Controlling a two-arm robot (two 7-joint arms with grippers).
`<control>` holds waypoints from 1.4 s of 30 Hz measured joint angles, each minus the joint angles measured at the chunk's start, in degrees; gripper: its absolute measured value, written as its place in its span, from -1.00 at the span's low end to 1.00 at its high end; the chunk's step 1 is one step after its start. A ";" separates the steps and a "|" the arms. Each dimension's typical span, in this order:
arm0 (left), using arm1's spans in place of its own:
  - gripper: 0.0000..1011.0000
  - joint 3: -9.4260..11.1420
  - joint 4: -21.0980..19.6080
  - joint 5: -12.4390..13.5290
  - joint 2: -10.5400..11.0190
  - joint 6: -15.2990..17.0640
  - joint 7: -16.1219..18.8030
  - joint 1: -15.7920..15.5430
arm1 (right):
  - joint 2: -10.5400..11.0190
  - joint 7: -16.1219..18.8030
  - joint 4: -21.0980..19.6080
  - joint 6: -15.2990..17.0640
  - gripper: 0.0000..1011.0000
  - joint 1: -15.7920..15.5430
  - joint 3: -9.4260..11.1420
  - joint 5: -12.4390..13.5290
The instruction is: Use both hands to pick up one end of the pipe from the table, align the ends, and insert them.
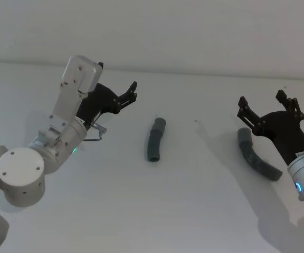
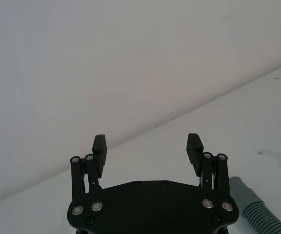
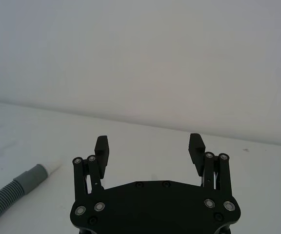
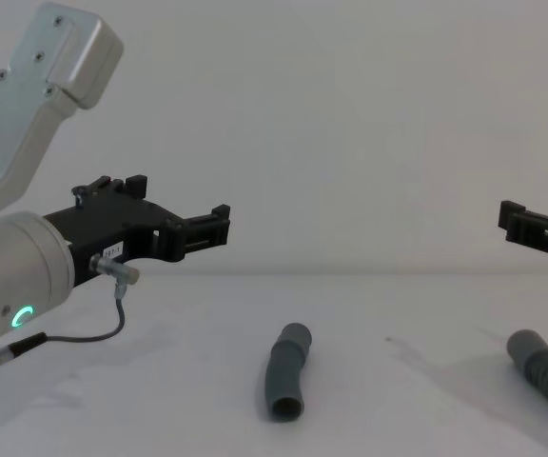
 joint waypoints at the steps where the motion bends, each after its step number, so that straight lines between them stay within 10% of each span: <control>1: 0.98 0.00 0.00 0.00 0.00 0.00 0.00 0.00 | 0.00 0.00 0.00 0.00 0.98 0.00 0.00 0.00; 42: 0.98 0.00 0.00 0.00 0.00 0.00 0.00 0.00 | 0.00 0.00 0.00 0.00 0.98 0.00 0.00 0.00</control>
